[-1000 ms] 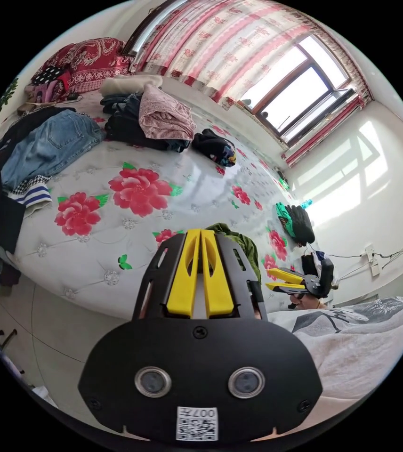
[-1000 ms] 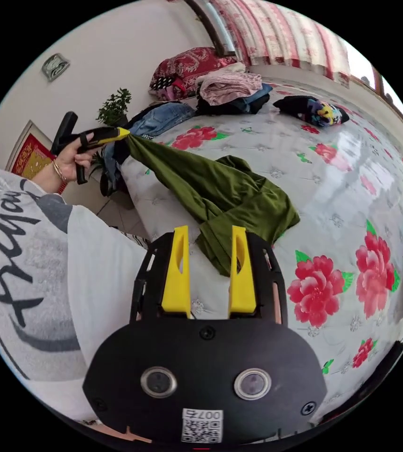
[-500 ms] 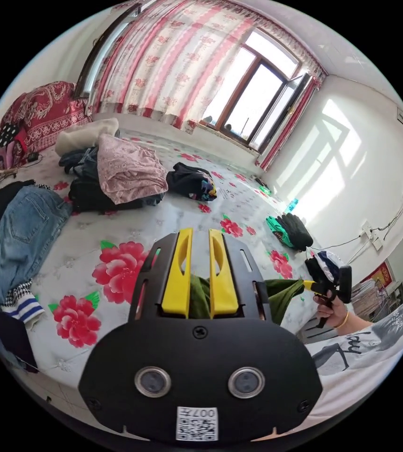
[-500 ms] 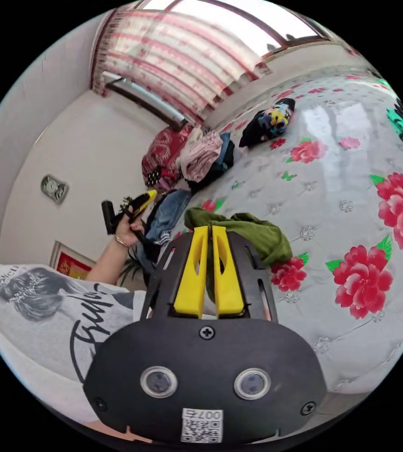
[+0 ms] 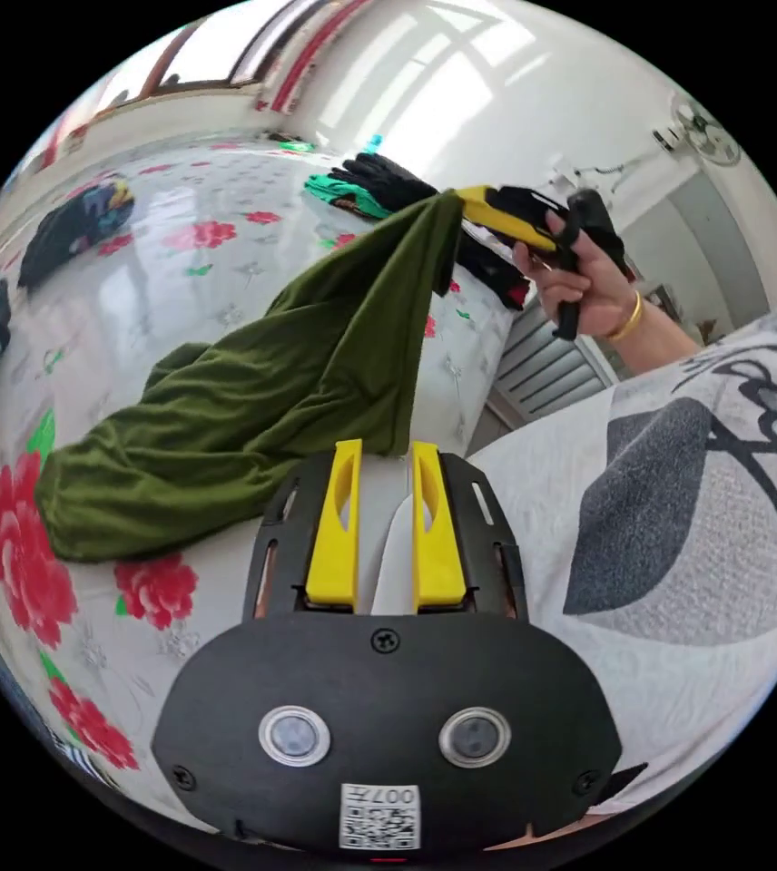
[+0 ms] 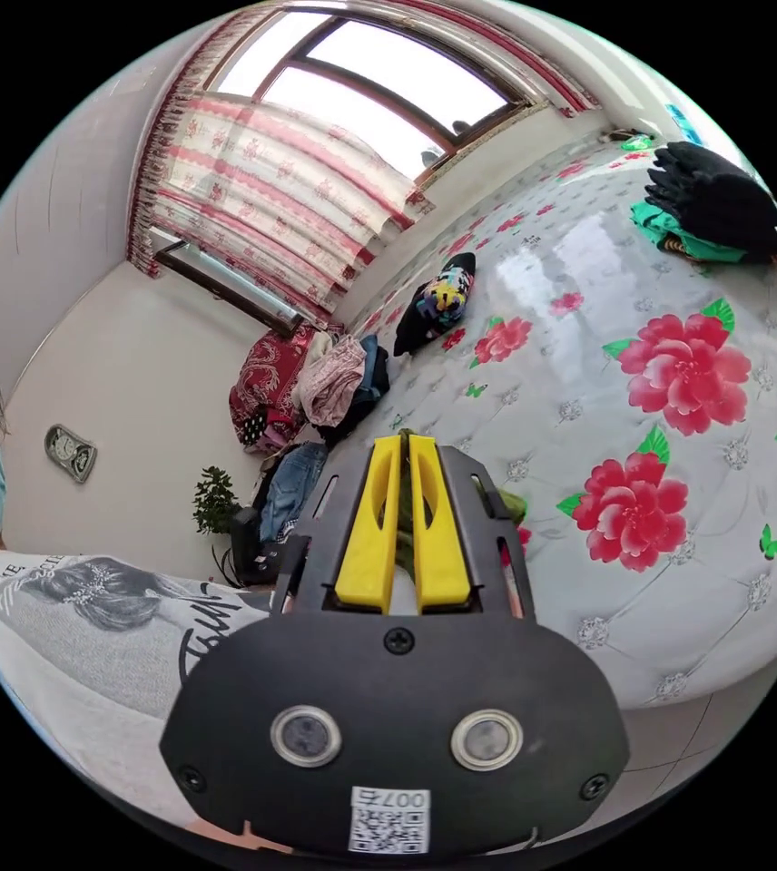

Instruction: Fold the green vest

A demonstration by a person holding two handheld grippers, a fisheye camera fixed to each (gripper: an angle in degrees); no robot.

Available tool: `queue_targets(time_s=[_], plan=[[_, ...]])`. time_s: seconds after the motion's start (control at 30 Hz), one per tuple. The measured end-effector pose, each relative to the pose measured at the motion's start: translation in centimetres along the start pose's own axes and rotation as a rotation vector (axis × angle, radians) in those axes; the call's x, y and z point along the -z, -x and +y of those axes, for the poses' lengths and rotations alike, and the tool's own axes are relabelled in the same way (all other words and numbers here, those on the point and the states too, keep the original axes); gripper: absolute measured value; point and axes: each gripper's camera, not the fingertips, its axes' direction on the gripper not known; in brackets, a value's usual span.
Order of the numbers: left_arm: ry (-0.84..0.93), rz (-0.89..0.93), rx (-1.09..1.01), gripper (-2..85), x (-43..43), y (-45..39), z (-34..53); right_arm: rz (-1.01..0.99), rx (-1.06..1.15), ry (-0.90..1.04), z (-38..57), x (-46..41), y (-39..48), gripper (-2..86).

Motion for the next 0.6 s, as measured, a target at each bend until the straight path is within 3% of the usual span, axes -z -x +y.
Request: queue_targets(time_s=[0.2, 0.33, 0.4, 0.6], plan=[[0.099, 0.010, -0.169, 11.4, -3.1, -1.4, -3.2, -0.010, 0.091, -0.021, -1.7, -3.1, 5.0, -0.1], [0.281, -0.174, -0.200, 8.3, -7.7, -1.0, -3.9, -0.032, 0.122, -0.030, -2.6, -4.6, 7.8, -0.2], [0.204, -0.281, -0.211, 4.4, -7.4, -0.5, -3.3, -0.024, 0.153, -0.027, -3.0, -5.5, 9.8, -0.2], [0.176, -0.142, -0.057, 1.1, -4.8, 2.3, -2.0, 0.058, 0.228, -0.003, -3.6, -8.0, 12.3, 0.1]])
